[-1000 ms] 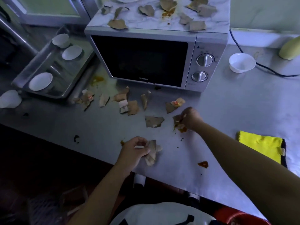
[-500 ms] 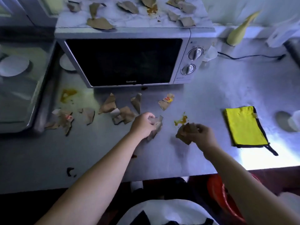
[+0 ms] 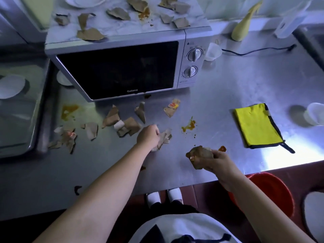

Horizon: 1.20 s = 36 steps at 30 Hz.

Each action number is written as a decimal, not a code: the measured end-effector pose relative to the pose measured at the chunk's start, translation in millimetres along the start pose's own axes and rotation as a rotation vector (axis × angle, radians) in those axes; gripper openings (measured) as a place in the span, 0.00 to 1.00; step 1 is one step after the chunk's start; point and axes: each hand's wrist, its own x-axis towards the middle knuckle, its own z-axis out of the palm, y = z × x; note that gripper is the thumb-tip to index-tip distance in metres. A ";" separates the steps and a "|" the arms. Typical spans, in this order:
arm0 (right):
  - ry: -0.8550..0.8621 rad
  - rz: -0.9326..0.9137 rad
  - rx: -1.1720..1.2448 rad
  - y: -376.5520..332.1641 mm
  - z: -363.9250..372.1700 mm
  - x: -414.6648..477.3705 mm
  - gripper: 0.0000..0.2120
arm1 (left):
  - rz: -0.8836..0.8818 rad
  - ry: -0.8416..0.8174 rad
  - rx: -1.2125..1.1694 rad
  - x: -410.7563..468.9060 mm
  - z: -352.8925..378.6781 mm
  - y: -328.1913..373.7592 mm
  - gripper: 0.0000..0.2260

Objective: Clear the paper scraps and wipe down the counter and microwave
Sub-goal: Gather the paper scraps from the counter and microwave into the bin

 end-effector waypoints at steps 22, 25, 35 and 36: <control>-0.381 -0.048 0.157 -31.8 36.0 52.0 0.07 | -0.234 -0.114 -1.234 -129.7 -38.1 53.8 0.08; -0.243 -0.115 0.076 -31.9 36.9 49.9 0.17 | -0.290 -0.033 -1.169 -127.3 -32.6 58.2 0.03; -0.171 -0.064 0.226 -31.7 2.3 31.3 0.07 | -0.097 -0.297 -0.985 -95.2 -38.9 65.4 0.07; -0.123 -0.064 0.236 -32.3 1.2 27.7 0.07 | -0.076 -0.365 -1.010 -89.2 -40.1 63.8 0.08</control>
